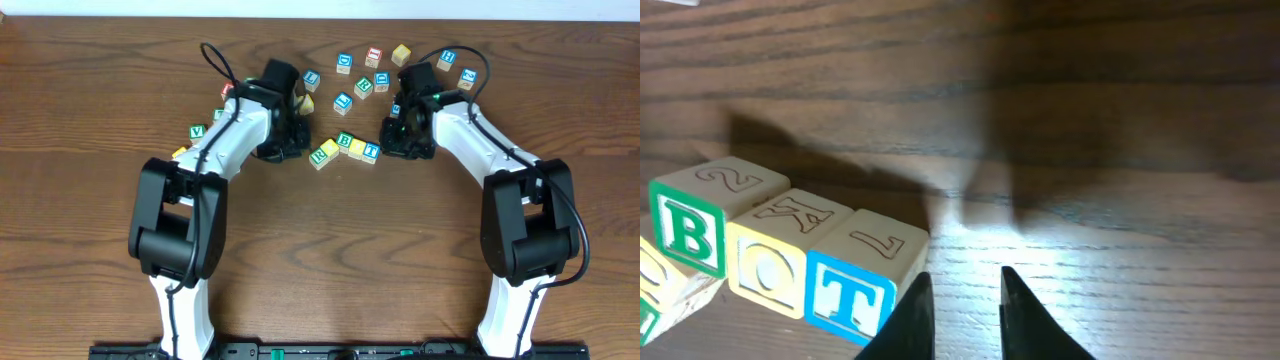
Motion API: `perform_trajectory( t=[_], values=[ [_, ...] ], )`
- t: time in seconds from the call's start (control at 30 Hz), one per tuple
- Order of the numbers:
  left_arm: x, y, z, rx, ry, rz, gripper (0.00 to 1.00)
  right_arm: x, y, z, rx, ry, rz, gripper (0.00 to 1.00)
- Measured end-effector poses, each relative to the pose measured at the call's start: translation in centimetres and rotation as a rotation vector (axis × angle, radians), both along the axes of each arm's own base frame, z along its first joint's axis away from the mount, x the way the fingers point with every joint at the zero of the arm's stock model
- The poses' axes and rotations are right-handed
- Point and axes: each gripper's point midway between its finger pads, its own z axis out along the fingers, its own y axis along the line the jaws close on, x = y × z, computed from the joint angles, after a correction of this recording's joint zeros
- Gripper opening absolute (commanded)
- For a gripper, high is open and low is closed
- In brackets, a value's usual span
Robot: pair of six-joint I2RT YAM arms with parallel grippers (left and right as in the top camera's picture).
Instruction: Spell out ROBOT
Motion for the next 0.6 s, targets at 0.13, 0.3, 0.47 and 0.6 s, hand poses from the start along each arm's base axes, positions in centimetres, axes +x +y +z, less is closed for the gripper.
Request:
perform_trajectory(
  t=[0.13,0.3,0.47,0.6],
  values=[
    [1.1,1.7,3.3,-0.008,-0.079,0.033,0.08,2.2,0.6,2.6,0.015,-0.076,0.028,0.17],
    [3.1,6.6,10.7,-0.047,-0.24,0.183,0.07,6.1,2.8,5.9,0.076,-0.249,0.05,0.16],
    [3.1,9.8,10.8,-0.039,-0.21,0.297,0.07,7.3,5.9,6.7,0.126,-0.327,0.056,0.14],
    [3.1,10.9,10.6,-0.021,-0.199,0.348,0.07,7.4,8.9,5.7,0.156,-0.346,0.084,0.14]
  ],
)
